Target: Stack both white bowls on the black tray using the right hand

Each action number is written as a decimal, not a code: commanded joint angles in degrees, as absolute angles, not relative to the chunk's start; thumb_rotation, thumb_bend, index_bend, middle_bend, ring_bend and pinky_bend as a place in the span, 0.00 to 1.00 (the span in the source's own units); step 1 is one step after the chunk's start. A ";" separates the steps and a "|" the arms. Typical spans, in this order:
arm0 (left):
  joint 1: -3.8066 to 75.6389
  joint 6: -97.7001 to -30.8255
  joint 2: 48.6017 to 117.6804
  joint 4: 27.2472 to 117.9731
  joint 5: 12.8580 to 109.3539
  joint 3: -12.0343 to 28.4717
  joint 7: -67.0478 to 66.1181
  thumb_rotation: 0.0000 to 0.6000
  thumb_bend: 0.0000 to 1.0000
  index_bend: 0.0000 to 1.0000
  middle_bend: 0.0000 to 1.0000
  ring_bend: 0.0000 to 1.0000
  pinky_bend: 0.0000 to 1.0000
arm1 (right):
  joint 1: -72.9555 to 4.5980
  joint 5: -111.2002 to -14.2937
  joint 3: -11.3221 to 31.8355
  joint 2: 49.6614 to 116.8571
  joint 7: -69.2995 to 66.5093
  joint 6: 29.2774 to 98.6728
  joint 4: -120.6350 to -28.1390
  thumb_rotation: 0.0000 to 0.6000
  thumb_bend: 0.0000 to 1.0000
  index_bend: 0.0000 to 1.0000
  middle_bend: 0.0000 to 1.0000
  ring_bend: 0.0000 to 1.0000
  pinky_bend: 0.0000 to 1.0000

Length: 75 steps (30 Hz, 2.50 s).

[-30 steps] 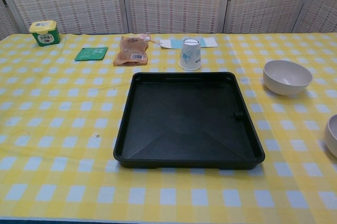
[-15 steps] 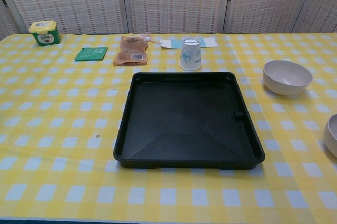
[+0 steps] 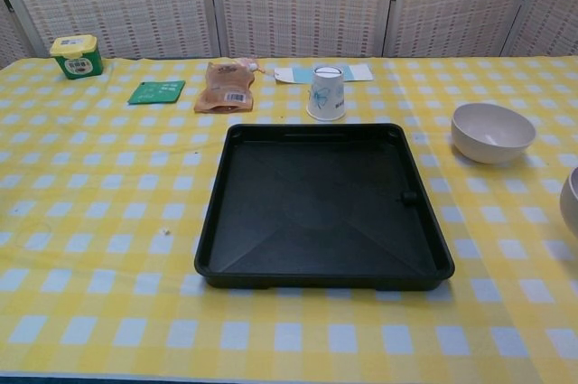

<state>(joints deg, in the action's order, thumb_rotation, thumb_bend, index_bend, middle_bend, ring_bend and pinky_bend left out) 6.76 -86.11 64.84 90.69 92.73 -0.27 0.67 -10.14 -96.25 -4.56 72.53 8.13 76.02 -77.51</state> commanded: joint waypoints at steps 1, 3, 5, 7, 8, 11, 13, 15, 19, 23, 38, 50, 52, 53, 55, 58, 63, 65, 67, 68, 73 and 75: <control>6.78 -86.07 64.79 90.74 92.71 -0.27 0.70 1.00 0.31 0.00 0.00 0.00 0.00 | -11.47 -97.69 -3.66 70.90 8.62 76.69 -80.61 1.00 0.52 0.69 0.00 0.00 0.00; 6.81 -85.91 64.72 90.85 92.59 -0.30 0.58 1.00 0.31 0.00 0.00 0.00 0.00 | -12.89 -98.69 -2.87 69.84 9.93 76.42 -83.44 1.00 0.52 0.69 0.00 0.00 0.00; 6.85 -85.72 64.58 91.06 92.51 -0.35 0.52 1.00 0.31 0.00 0.00 0.00 0.00 | -14.72 -99.26 -2.02 68.90 11.37 74.98 -86.66 1.00 0.52 0.69 0.00 0.00 0.00; 6.87 -85.63 64.37 91.26 92.45 -0.37 0.67 1.00 0.31 0.00 0.00 0.00 0.00 | -16.84 -99.21 -1.06 68.22 12.88 72.54 -89.90 1.00 0.52 0.69 0.00 0.00 0.00; 6.84 -85.65 64.26 91.34 92.42 -0.38 0.74 1.00 0.31 0.00 0.00 0.00 0.00 | -17.79 -99.12 -0.59 68.11 13.86 71.40 -91.14 1.00 0.52 0.69 0.00 0.00 0.00; 6.70 -85.92 63.95 91.54 92.33 -0.33 1.03 1.00 0.31 0.00 0.00 0.00 0.00 | -20.85 -97.85 1.00 68.70 17.20 67.03 -94.59 1.00 0.52 0.69 0.00 0.00 0.00; 6.60 -86.14 63.79 91.60 92.33 -0.31 1.13 1.00 0.31 0.00 0.00 0.00 0.00 | -22.93 -96.66 2.03 69.80 19.73 63.91 -96.19 1.00 0.52 0.69 0.00 0.00 0.00; 6.52 -86.29 63.67 91.66 92.34 -0.31 1.19 1.00 0.31 0.00 0.00 0.00 0.00 | -24.88 -94.76 3.21 71.36 22.17 60.91 -97.24 1.00 0.52 0.69 0.00 0.00 0.00; 6.53 -86.30 63.51 91.63 92.43 -0.34 1.62 1.00 0.31 0.00 0.00 0.00 0.00 | -28.47 -90.44 5.51 75.02 25.60 55.89 -97.64 1.00 0.52 0.69 0.00 0.00 0.00; 6.58 -86.12 63.42 91.55 92.11 -0.22 1.83 1.00 0.31 0.00 0.00 0.00 0.00 | -32.05 -85.78 7.61 79.45 28.08 51.64 -96.06 1.00 0.52 0.69 0.00 0.00 0.00; 6.33 -86.58 63.13 91.10 91.00 0.47 2.56 1.00 0.31 0.00 0.00 0.00 0.00 | -40.56 -73.95 9.53 92.17 32.97 45.63 -84.63 1.00 0.52 0.66 0.00 0.00 0.00; 6.70 -85.59 63.26 91.10 90.47 0.59 2.25 1.00 0.31 0.00 0.00 0.00 0.00 | -40.92 -75.33 8.18 91.43 27.28 48.51 -83.46 1.00 0.52 0.08 0.00 0.00 0.00; 6.71 -85.54 63.29 91.09 90.42 0.60 2.06 1.00 0.31 0.00 0.00 0.00 0.00 | -40.44 -76.35 7.75 90.31 26.49 49.90 -84.28 1.00 0.52 0.08 0.00 0.00 0.00; 6.70 -85.52 63.31 91.09 90.38 0.60 1.97 1.00 0.31 0.00 0.00 0.00 0.00 | -40.09 -76.87 7.55 89.64 26.23 50.77 -84.74 1.00 0.52 0.08 0.00 0.00 0.00; 6.71 -85.45 63.34 91.09 90.33 0.59 1.89 1.00 0.31 0.00 0.00 0.00 0.00 | -39.10 -77.80 7.26 87.98 25.68 52.93 -85.86 1.00 0.52 0.08 0.00 0.00 0.00; 6.77 -85.25 63.39 91.18 90.43 0.47 1.64 1.00 0.31 0.00 0.00 0.00 0.00 | -36.83 -78.83 6.75 84.36 23.94 56.70 -87.15 1.00 0.52 0.08 0.00 0.00 0.00; 6.67 -84.88 63.48 91.94 89.68 0.52 0.41 1.00 0.31 0.00 0.00 0.00 0.00 | -32.92 -78.62 5.49 79.17 19.24 60.44 -86.23 1.00 0.52 0.08 0.00 0.00 0.00; 6.80 -84.52 63.55 92.24 89.58 0.48 0.01 1.00 0.31 0.00 0.00 0.00 0.00 | -31.27 -79.03 4.59 77.77 16.52 61.77 -84.62 1.00 0.52 0.08 0.00 0.00 0.00; 6.97 -84.09 63.59 92.39 89.67 0.35 -0.20 1.00 0.31 0.00 0.00 0.00 0.00 | -30.14 -79.34 3.91 77.16 14.40 62.52 -82.75 1.00 0.52 0.10 0.00 0.00 0.00; 7.06 -83.86 63.60 92.50 89.78 0.22 -0.34 1.00 0.31 0.00 0.00 0.00 0.00 | -29.55 -79.42 3.56 76.90 12.94 62.75 -81.55 1.00 0.52 0.12 0.00 0.00 0.00; 7.00 -84.22 63.63 92.88 90.07 0.24 -0.78 1.00 0.31 0.00 0.00 0.00 0.00 | -27.96 -79.75 2.60 76.91 8.83 63.07 -77.39 1.00 0.52 0.17 0.00 0.00 0.00; 7.00 -84.34 63.77 92.83 90.09 0.30 -0.87 1.00 0.31 0.00 0.00 0.00 0.00 | -27.65 -79.80 2.63 77.50 7.57 63.19 -75.49 1.00 0.52 0.20 0.00 0.00 0.00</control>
